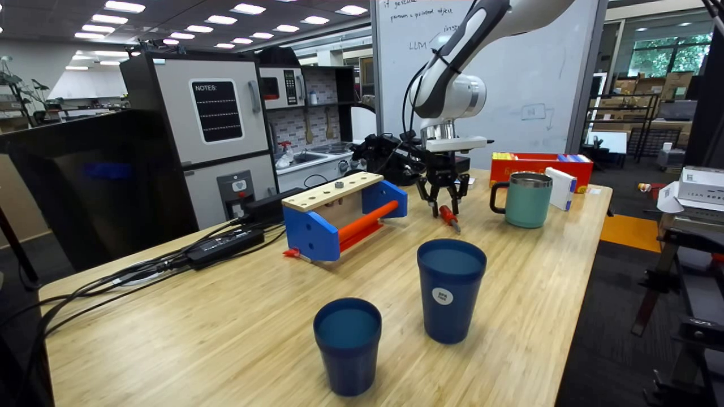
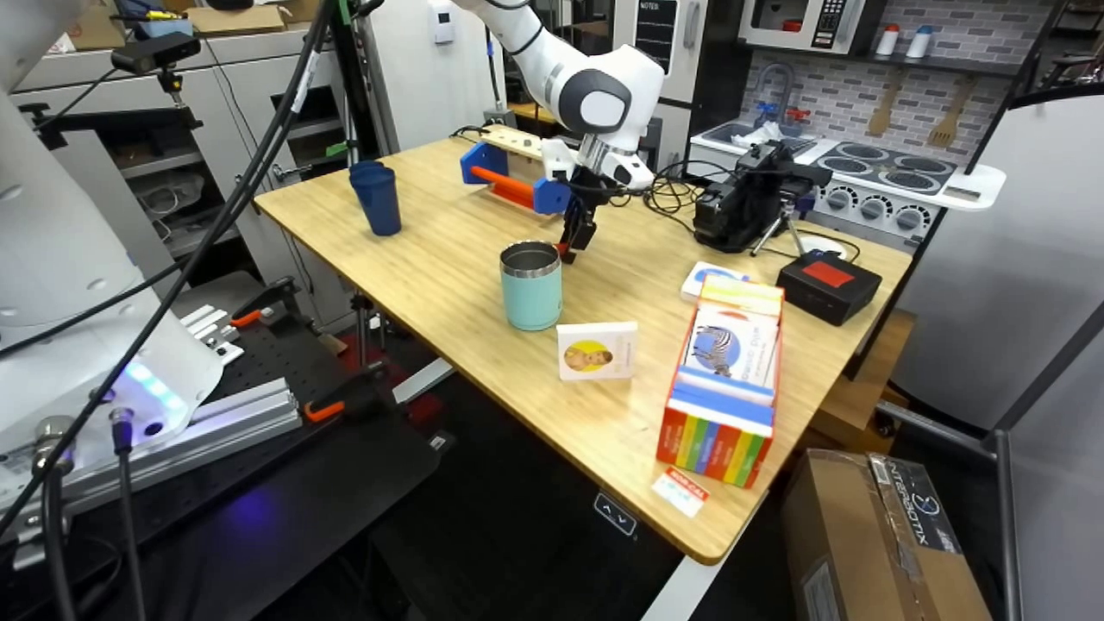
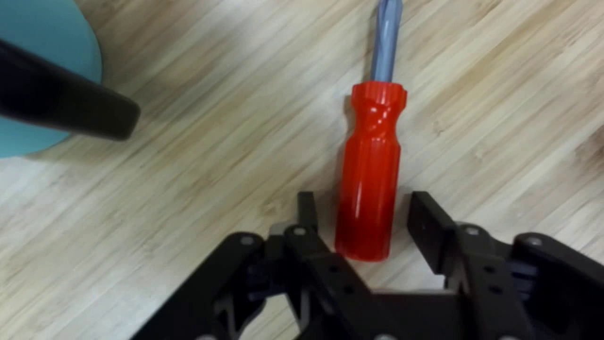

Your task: Put the screwdriver in the right most hole

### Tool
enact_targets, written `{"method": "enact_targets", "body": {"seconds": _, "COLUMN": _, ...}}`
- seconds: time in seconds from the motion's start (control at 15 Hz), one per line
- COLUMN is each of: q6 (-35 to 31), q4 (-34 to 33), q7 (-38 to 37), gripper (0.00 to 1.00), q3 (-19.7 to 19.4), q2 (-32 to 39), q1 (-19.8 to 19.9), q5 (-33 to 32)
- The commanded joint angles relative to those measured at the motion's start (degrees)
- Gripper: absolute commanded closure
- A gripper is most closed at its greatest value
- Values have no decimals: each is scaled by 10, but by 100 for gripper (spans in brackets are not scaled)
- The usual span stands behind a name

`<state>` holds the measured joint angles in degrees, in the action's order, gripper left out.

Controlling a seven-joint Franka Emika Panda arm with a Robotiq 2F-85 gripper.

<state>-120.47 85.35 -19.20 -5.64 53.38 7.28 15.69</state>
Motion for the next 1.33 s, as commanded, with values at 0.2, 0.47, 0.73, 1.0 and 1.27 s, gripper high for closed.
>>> {"method": "enact_targets", "body": {"seconds": 0.2, "q6": -16, "q4": 0, "q7": 20, "gripper": 95, "q3": 12, "q2": 1, "q1": 17, "q5": 20}}
{"method": "enact_targets", "body": {"seconds": 0.47, "q6": -11, "q4": 33, "q7": 44, "gripper": 93, "q3": 15, "q2": -32, "q1": 22, "q5": 26}}
{"method": "enact_targets", "body": {"seconds": 0.73, "q6": -4, "q4": 86, "q7": 48, "gripper": 93, "q3": 6, "q2": -98, "q1": 12, "q5": 15}}
{"method": "enact_targets", "body": {"seconds": 1.0, "q6": -36, "q4": 151, "q7": -1, "gripper": 93, "q3": -17, "q2": -188, "q1": -19, "q5": -10}}
{"method": "enact_targets", "body": {"seconds": 1.27, "q6": -104, "q4": 199, "q7": -132, "gripper": 93, "q3": -49, "q2": -261, "q1": -85, "q5": -93}}
